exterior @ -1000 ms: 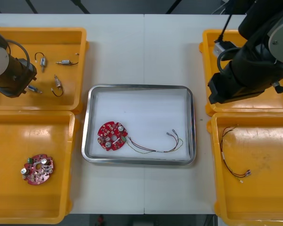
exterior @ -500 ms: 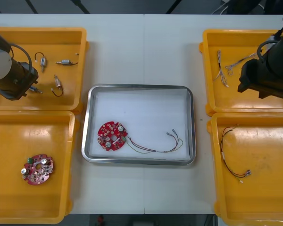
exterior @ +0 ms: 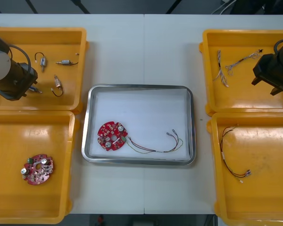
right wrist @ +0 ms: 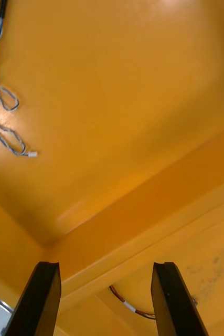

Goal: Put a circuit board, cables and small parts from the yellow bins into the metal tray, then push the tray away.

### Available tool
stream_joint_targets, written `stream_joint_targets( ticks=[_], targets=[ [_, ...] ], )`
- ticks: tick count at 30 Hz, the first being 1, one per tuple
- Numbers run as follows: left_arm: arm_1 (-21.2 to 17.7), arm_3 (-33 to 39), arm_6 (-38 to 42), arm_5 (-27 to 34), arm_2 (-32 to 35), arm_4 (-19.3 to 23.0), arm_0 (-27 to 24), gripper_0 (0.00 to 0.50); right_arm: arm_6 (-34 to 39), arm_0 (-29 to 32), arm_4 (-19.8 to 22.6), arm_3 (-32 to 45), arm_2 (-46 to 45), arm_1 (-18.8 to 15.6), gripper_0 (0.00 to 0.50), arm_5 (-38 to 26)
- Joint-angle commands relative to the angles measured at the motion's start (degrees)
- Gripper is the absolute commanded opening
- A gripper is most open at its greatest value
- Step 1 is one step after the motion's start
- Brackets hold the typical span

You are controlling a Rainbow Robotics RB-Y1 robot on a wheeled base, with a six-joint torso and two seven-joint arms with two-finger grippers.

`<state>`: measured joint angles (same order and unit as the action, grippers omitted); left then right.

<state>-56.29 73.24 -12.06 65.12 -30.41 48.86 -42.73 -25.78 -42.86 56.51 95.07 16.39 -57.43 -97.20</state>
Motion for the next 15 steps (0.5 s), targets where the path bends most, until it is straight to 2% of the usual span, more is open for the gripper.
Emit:
stream_joint_targets(
  ticks=[1, 5, 11, 12, 13, 14, 15],
  targets=[
    [0.66, -0.38, -5.52, -1.31, -1.93, 0.8, -2.1, 0.5, 3.01, -3.99, -0.79, -5.86, -1.71, -0.4, 0.5, 1.49],
    [0.66, -0.73, -5.7, -1.75, -2.29, 0.8, -2.1, 0.5, 3.01, -7.59, -2.37, -12.27, -1.71, 1.88, 0.5, 1.66],
    [0.66, -0.99, -6.49, -1.75, -2.29, 0.71, -2.01, 0.5, 3.1, -14.44, -7.38, -22.82, 1.28, 6.72, 0.5, 3.77],
    [0.66, -1.08, -6.66, -1.75, -2.29, 0.71, -2.1, 0.437, 3.19, -15.76, -8.26, -25.02, 2.6, 7.42, 0.5, 4.65],
    [0.66, -1.08, -6.84, -1.75, -2.29, 0.71, -2.01, 0.342, 3.36, -16.99, -8.88, -27.04, 3.83, 8.12, 0.5, 5.53],
    [0.66, -1.08, -6.93, -1.84, -2.29, 0.71, -2.1, 0.272, 3.54, -17.61, -9.23, -28.18, 4.27, 8.47, 0.5, 5.97],
    [0.66, -1.08, -7.1, -1.84, -2.29, 0.62, -2.1, 0.115, 3.63, -18.75, -9.76, -30.29, 4.71, 9.27, 0.5, 6.94]
  ],
)
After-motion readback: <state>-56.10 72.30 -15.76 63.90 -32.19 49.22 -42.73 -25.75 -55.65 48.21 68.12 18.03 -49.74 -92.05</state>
